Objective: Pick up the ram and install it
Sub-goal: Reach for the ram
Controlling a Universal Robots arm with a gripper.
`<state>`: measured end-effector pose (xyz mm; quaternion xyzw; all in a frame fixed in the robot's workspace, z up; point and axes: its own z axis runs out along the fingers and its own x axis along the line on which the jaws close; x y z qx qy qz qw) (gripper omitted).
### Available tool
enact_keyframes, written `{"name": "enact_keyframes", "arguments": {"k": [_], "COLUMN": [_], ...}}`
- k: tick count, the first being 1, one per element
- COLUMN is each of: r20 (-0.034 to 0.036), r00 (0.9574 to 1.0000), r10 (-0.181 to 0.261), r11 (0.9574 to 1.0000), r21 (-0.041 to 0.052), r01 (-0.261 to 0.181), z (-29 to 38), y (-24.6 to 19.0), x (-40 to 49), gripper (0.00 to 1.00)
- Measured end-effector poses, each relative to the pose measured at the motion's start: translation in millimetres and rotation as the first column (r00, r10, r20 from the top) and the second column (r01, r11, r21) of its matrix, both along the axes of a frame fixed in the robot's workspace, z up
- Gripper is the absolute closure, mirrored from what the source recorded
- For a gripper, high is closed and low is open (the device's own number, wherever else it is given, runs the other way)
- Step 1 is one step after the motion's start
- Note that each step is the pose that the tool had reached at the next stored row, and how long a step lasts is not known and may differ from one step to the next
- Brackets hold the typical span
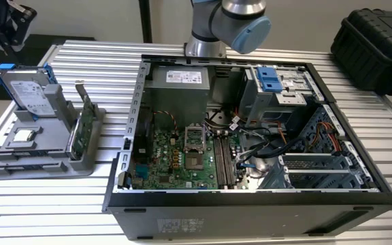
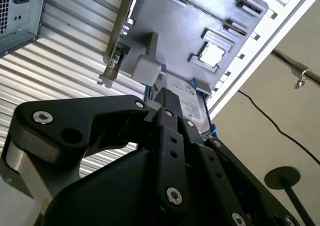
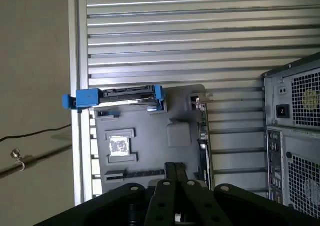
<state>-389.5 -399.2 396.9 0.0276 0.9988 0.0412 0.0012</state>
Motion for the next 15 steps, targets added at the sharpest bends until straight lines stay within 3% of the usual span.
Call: {"name": "enact_keyframes", "arguments": {"k": [15], "r20": [0.0001], "r00": [1.0000], "r10": [0.000], "r11": [1.0000], "r21": [0.0033], "r01": [0.000], "z": [-0.1], "y": [0.0], "x": [-22.9], "gripper": [1.00]}}
